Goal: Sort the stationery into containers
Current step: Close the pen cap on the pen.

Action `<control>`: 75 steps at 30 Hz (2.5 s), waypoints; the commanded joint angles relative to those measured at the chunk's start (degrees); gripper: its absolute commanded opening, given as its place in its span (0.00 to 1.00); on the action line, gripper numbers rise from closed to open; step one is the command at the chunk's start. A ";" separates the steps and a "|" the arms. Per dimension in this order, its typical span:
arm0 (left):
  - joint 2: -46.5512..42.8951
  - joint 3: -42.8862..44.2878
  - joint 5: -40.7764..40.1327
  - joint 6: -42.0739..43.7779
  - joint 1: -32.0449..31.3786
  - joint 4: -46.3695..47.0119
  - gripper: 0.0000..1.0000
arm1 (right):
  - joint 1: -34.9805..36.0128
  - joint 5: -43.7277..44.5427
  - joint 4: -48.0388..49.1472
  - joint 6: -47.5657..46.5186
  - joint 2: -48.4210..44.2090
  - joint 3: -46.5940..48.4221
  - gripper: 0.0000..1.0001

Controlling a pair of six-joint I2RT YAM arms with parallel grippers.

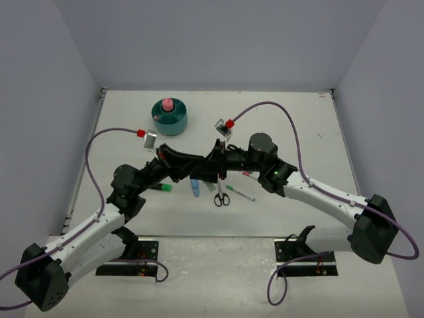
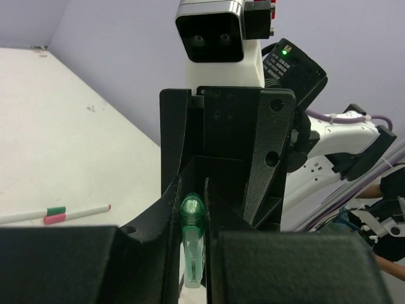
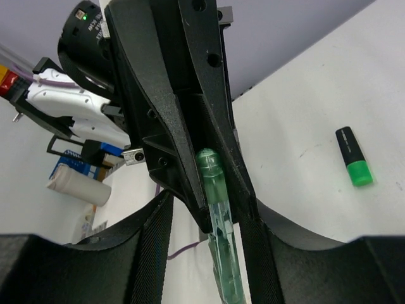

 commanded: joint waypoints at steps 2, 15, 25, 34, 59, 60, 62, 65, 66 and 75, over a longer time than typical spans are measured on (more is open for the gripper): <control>-0.95 1.60 3.79 4.15 -2.12 -15.83 0.00 | 0.61 2.34 7.81 -1.41 -3.82 -3.33 0.49; -1.00 2.24 4.55 2.65 -1.72 -15.46 0.00 | -1.81 10.97 -10.94 -7.49 -13.41 -6.38 0.66; -2.56 3.77 6.00 2.85 -1.33 -15.79 0.00 | -2.81 -3.75 -12.78 -13.91 -16.89 -14.13 0.69; -2.98 4.84 7.68 0.44 -1.33 -13.49 0.00 | -2.05 -11.56 2.34 -13.09 -16.96 -22.77 0.72; -4.04 6.93 3.51 -1.81 -1.24 -17.72 0.00 | 5.69 -6.78 17.18 -8.78 -6.77 -18.70 0.03; -4.11 7.34 3.37 -1.19 -1.24 -18.14 0.00 | 5.62 -6.51 16.84 -8.78 -6.77 -18.77 0.03; -4.63 7.96 2.75 -0.17 -1.17 -19.57 0.00 | 5.62 -6.03 16.30 -8.85 -7.08 -18.97 0.05; -5.65 8.68 1.86 1.28 -1.07 -21.23 0.00 | 5.67 -5.07 15.57 -9.01 -7.71 -19.37 0.05; -6.00 8.79 1.67 1.61 -1.07 -21.56 0.00 | 5.70 -4.73 15.34 -9.02 -7.94 -19.50 0.05; -7.64 7.26 2.06 4.64 -1.07 -19.16 0.00 | 5.62 3.30 13.71 2.51 -10.76 -19.65 0.00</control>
